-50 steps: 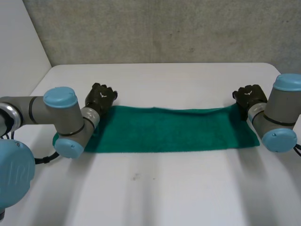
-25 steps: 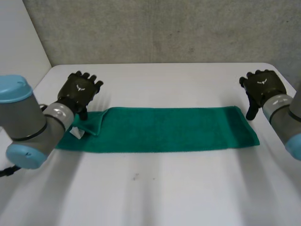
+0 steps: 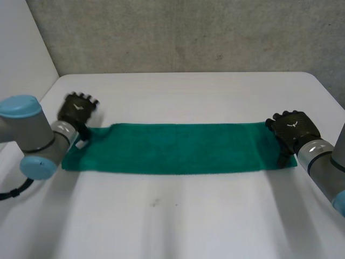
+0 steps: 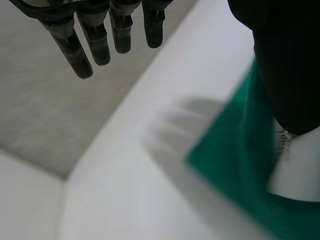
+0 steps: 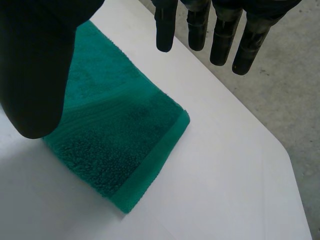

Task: Fold the towel.

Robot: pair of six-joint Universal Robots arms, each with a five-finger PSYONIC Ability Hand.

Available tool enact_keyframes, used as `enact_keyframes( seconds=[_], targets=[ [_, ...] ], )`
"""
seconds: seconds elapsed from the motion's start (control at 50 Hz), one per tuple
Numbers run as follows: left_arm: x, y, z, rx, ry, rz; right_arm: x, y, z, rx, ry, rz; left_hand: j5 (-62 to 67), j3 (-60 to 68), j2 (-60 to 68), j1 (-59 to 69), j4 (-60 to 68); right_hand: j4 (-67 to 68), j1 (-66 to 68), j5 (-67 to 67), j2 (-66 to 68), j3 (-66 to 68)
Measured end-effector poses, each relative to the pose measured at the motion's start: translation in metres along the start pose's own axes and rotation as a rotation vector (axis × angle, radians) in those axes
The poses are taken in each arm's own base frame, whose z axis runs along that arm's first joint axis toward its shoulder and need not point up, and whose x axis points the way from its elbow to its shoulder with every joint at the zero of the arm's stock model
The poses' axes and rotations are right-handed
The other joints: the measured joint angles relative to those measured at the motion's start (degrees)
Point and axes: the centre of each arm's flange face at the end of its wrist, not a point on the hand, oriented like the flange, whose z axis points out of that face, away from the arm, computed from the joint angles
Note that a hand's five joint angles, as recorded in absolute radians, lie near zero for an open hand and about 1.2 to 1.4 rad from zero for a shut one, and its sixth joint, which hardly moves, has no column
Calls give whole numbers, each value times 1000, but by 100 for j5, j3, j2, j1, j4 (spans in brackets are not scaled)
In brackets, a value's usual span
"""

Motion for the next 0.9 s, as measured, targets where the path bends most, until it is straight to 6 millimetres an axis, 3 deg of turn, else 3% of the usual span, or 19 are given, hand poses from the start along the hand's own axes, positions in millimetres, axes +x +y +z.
enact_keyframes(
  seconds=[0.08,0.1,0.2,0.3,0.4,0.54,0.58,0.8,0.88,0.9],
  targets=[
    [-7,-1,4,2,-42,-7,0,0,-1,0,1,0,0,0,0,0,0,0,0,0,0,0],
    [-36,-7,13,16,-216,-55,1,0,-3,1,2,2,0,0,0,0,0,0,0,0,0,0],
    [-46,-12,10,30,-298,-109,0,0,-4,2,-2,4,0,0,0,0,0,0,0,0,0,0],
    [-36,-14,-3,18,-265,-135,-3,1,-4,7,-25,6,0,0,0,0,0,0,0,0,0,0],
    [-17,-14,-29,-14,-180,-144,-3,9,-4,-2,-61,16,0,0,0,0,0,170,87,188,221,315],
    [-8,-18,-55,-39,-136,-149,6,21,-2,-28,-61,32,0,0,0,0,0,641,432,553,661,755],
    [-4,-21,-66,-41,-119,-151,9,27,2,-39,-58,38,0,0,0,0,0,1325,1021,1171,1353,1439],
    [13,-30,-92,-42,-68,-176,16,50,25,-85,-53,61,0,0,0,0,0,1534,1164,1369,1565,1653],
    [17,-34,-97,-35,-59,-194,20,55,34,-92,-45,67,0,0,0,0,0,3573,3014,3355,3656,3701],
    [17,-34,-98,-34,-58,-197,21,56,35,-93,-42,69,-1,0,0,0,0,3573,3014,3355,3656,3701]
  ],
)
